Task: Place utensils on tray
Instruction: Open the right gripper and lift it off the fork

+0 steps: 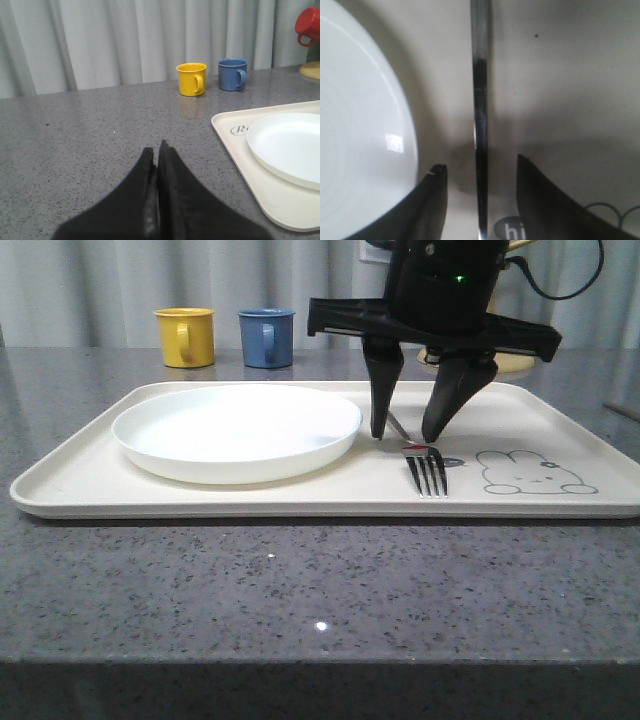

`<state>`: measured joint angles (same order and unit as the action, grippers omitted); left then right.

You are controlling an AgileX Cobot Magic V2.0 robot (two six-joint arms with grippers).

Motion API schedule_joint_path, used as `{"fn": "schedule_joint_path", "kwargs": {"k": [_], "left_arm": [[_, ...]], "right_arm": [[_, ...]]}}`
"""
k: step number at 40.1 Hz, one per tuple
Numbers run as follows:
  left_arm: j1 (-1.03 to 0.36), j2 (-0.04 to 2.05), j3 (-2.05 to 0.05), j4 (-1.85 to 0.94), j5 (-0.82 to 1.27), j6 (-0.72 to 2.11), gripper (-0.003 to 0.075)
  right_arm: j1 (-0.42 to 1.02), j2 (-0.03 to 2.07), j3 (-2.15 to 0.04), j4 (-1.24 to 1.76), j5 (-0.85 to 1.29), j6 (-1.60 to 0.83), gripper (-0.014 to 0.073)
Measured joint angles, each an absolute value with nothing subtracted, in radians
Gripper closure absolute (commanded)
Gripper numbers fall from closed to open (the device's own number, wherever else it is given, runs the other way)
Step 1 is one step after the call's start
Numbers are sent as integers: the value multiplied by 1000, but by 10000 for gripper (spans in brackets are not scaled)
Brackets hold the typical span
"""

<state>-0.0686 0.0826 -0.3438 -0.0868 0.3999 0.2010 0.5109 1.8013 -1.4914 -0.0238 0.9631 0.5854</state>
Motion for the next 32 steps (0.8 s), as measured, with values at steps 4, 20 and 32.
{"fn": "schedule_joint_path", "kwargs": {"k": [4,20,32], "left_arm": [[-69,83,-344,-87,400,201,738],[-69,83,-344,-87,400,201,738],[-69,83,-344,-87,400,201,738]], "right_arm": [[511,1770,-1519,-54,1001,585,232],[408,1675,-1612,-124,1229,434,232],[179,1656,-1560,-127,1231,285,232]]}}
